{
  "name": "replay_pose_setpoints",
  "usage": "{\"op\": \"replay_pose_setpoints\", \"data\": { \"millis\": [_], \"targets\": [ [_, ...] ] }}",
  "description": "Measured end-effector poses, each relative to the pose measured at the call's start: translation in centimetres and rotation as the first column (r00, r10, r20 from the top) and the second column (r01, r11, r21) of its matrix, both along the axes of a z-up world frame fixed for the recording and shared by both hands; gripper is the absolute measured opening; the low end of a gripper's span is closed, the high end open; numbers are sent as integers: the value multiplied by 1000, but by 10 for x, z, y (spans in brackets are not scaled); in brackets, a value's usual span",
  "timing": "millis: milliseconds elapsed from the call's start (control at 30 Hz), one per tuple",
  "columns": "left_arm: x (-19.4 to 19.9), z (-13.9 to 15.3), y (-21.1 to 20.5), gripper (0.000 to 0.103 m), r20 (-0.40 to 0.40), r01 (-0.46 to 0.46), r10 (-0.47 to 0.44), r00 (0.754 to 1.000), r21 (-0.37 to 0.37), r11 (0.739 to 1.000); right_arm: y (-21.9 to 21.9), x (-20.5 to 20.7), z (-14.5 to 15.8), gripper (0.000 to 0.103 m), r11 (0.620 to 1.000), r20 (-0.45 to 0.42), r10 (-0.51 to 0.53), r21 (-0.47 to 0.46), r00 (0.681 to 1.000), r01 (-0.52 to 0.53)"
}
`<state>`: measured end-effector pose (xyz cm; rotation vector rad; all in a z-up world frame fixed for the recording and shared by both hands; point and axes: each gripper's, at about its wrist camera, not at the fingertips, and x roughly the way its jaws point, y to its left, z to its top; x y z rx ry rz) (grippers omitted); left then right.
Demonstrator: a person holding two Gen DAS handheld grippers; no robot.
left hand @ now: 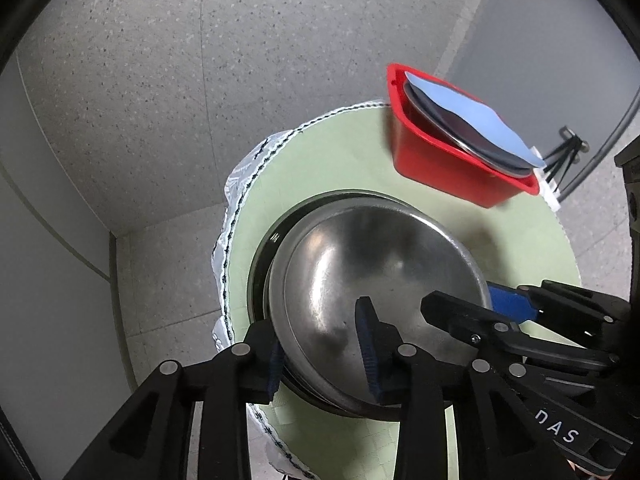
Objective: Organize plates and bowls
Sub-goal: 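Lower the held steel bowl into the first bowl and open both tools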
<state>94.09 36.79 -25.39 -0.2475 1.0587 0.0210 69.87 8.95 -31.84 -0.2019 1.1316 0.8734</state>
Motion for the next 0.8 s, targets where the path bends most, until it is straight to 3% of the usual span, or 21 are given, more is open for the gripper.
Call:
{"op": "replay_pose_setpoints", "data": {
  "millis": [133,200,367,433,600,800],
  "targets": [
    [-6,4,-2,34,0,2,-2,1000,3,1000,-5,1,2,32,1000,5,-11,-1,1000,11],
    [-9,5,-2,36,1,5,-5,1000,-13,1000,-9,1,5,41,1000,13,-21,1,1000,21],
    [-19,15,-6,46,24,3,-2,1000,-18,1000,-19,3,13,46,999,22,-45,27,999,45],
    [-26,22,-4,60,45,-11,11,999,-6,1000,-24,5,16,51,997,23,-62,42,998,61],
    [-42,36,13,79,112,-75,74,991,-1,997,-40,12,22,63,989,26,-125,82,992,122],
    [-44,20,32,79,72,-146,145,987,10,989,-42,19,9,63,984,-46,-154,87,987,157]
  ]
}}
